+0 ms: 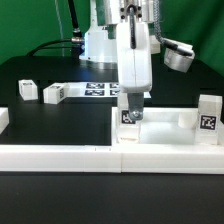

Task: Assemble square table

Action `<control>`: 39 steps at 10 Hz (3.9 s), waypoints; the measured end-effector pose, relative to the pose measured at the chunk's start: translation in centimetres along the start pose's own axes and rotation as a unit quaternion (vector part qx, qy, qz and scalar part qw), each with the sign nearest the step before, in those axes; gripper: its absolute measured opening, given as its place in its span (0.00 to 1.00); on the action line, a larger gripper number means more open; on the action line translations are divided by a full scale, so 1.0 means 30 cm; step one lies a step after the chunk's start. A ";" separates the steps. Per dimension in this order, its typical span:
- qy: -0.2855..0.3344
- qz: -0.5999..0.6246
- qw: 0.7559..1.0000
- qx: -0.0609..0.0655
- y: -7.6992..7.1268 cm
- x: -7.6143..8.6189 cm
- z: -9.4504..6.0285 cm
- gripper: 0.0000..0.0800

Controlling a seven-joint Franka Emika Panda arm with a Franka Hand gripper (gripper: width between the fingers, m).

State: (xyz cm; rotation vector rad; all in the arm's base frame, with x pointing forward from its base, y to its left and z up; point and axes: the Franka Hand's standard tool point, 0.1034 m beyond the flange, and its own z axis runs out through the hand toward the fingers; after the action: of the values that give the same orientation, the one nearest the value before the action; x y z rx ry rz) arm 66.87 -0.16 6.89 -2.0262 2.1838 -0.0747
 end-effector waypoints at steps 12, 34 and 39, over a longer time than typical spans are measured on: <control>0.041 -0.558 0.828 -0.041 -0.002 -0.001 -0.008 0.67; -0.008 -0.405 0.914 -0.020 0.032 -0.007 -0.023 0.81; 0.007 -0.602 0.798 -0.031 -0.009 0.007 -0.044 0.78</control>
Offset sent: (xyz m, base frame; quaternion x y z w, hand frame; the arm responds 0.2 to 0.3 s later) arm 0.0000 0.0000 0.0000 0.0000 0.0000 -0.1296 0.9916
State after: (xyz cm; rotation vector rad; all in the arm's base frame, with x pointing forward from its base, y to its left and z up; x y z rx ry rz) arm 66.93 -0.50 8.21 -3.0431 0.5467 -0.1564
